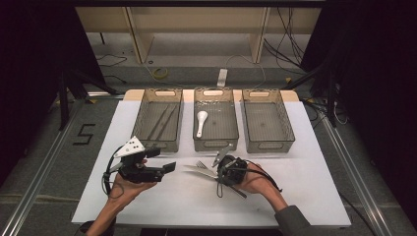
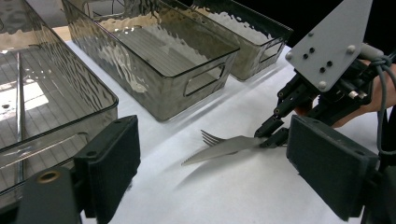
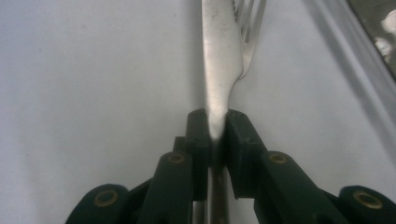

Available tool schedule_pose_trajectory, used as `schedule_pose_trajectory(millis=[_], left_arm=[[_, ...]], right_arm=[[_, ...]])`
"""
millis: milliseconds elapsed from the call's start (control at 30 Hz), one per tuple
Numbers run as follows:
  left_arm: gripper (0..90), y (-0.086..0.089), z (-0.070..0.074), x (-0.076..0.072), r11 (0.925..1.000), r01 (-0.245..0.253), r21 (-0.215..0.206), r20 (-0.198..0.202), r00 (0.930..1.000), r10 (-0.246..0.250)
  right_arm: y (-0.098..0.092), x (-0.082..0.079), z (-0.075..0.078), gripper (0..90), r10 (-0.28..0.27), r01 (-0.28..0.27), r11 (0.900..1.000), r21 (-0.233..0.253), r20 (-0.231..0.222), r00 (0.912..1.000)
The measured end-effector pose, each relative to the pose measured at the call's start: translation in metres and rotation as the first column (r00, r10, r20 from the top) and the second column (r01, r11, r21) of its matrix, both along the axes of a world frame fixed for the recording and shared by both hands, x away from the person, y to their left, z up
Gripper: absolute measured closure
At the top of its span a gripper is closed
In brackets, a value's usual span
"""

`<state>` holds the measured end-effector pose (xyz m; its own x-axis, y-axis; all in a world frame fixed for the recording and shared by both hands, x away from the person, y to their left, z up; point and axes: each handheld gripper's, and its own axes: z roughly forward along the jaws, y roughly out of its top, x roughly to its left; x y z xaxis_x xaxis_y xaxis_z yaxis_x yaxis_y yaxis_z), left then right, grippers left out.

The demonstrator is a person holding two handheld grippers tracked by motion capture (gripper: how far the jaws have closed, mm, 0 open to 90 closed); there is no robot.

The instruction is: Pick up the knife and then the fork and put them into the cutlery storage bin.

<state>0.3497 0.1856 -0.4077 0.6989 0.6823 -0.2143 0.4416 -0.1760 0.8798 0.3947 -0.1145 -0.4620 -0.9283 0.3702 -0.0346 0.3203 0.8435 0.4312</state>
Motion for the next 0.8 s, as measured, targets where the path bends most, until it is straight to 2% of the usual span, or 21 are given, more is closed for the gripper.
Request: schedule_pose_trajectory(millis=[133,233,267,367,800], left_arm=[[16.8,0.000,0.000,-0.001,1.0000,-0.001,-0.003,0.000,1.0000,0.001],[16.8,0.001,0.000,0.000,1.0000,-0.002,-0.008,-0.004,1.0000,0.002],[16.8,0.002,0.000,0.000,1.0000,-0.003,-0.008,-0.004,1.0000,0.003],[16.8,0.002,0.000,0.000,0.9999,-0.005,-0.014,-0.005,1.0000,0.005],[16.8,0.004,0.001,0.000,0.9996,-0.011,-0.025,-0.003,0.9999,0.011]], right_arm=[[-0.003,0.000,0.006,80.9,-0.022,0.021,1.000,0.021,0.009,0.9997],[-0.005,0.000,0.011,80.9,-0.045,0.045,0.998,0.054,0.010,0.9989],[-0.006,0.000,0.012,80.9,-0.035,0.034,0.998,0.061,0.016,0.9993],[-0.009,0.000,0.016,81.0,-0.057,0.056,0.995,0.077,0.020,0.9982],[-0.021,0.004,0.025,81.0,-0.095,0.092,0.988,0.125,0.019,0.9953]])
